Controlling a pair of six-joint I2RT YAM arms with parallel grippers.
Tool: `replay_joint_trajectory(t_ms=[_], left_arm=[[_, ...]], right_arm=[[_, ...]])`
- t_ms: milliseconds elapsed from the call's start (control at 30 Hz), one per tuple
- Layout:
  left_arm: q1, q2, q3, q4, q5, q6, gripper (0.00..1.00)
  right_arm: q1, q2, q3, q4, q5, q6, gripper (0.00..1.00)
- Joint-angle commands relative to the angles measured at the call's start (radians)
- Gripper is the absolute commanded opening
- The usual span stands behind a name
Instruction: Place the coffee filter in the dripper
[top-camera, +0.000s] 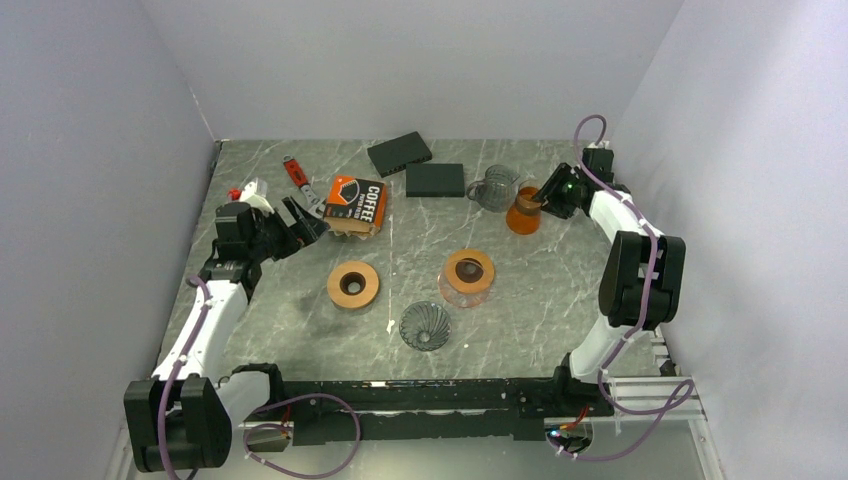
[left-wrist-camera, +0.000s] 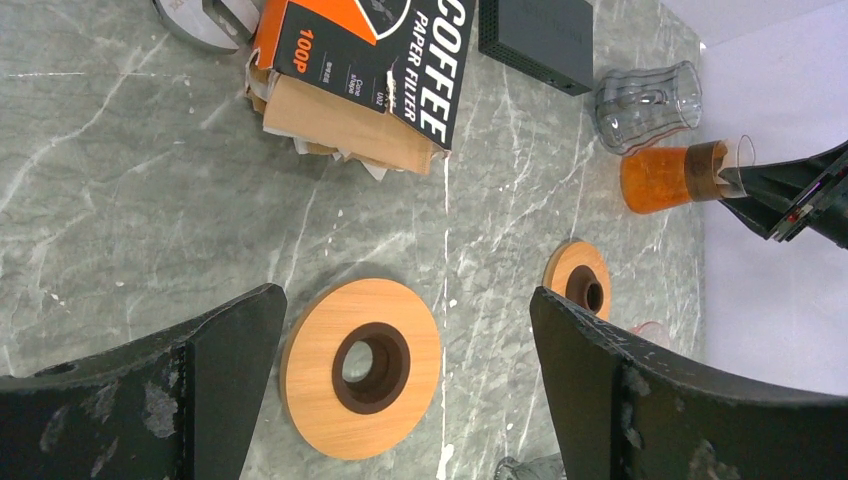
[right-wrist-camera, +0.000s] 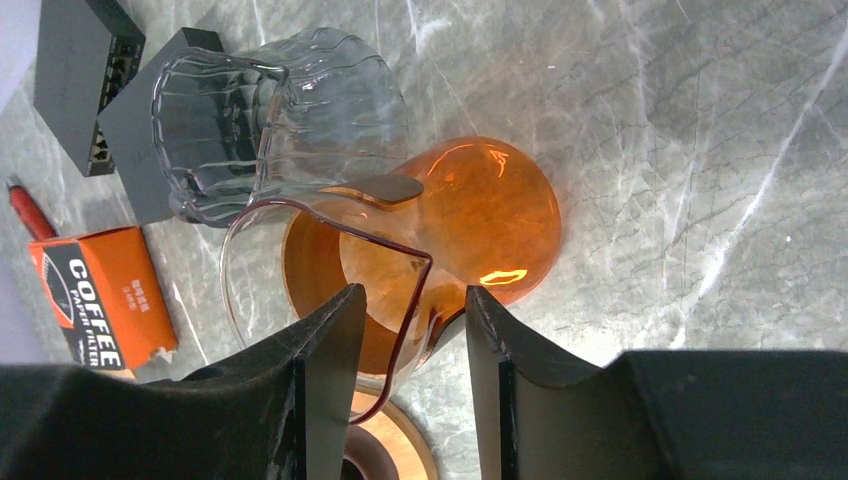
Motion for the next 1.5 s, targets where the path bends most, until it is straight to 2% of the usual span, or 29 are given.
replay_joint_trajectory(t_ms=[0, 133, 267, 467, 600, 767, 933, 1167, 1467], left_arm=[[-0.001, 0.022, 0.068, -0.018, 0.028, -0.007, 0.99], [0.0, 0.056, 0.097, -0.047, 0.044, 0.009, 0.99], [0.0, 0.078, 0.11, -0.051, 0.054, 0.02, 0.99], [-0.001, 0.092, 0.128, -0.067, 0.056, 0.045, 0.99], [0.0, 0.091, 0.149, -0.11, 0.026, 0.065, 0.99], [0.0, 0.089, 0.21, -0.203, -0.017, 0.093, 0.99], [0.0, 0.093, 0.293, -0.328, -0.043, 0.146, 0.99], [-0.001, 0.093, 0.367, -0.468, -0.074, 0.232, 0.99], [0.0, 0.044, 0.348, -0.502, -0.137, 0.267, 0.99]], right_arm=[[0.026, -0.036, 0.062, -0.051, 0.083, -0.046, 0.47], [0.033, -0.078, 0.069, -0.081, 0.159, -0.081, 0.55], [0.042, -0.13, 0.067, -0.08, 0.175, -0.107, 0.68], [0.095, -0.195, 0.079, -0.068, 0.212, -0.155, 0.8], [0.123, -0.212, 0.1, -0.05, 0.214, -0.182, 0.8], [0.226, -0.154, 0.187, -0.056, 0.222, -0.247, 0.81], [0.31, -0.009, 0.338, -0.111, 0.246, -0.29, 0.81], [0.344, 0.221, 0.561, -0.206, 0.277, -0.279, 0.76], [0.368, 0.419, 0.729, -0.314, 0.327, -0.284, 0.69]])
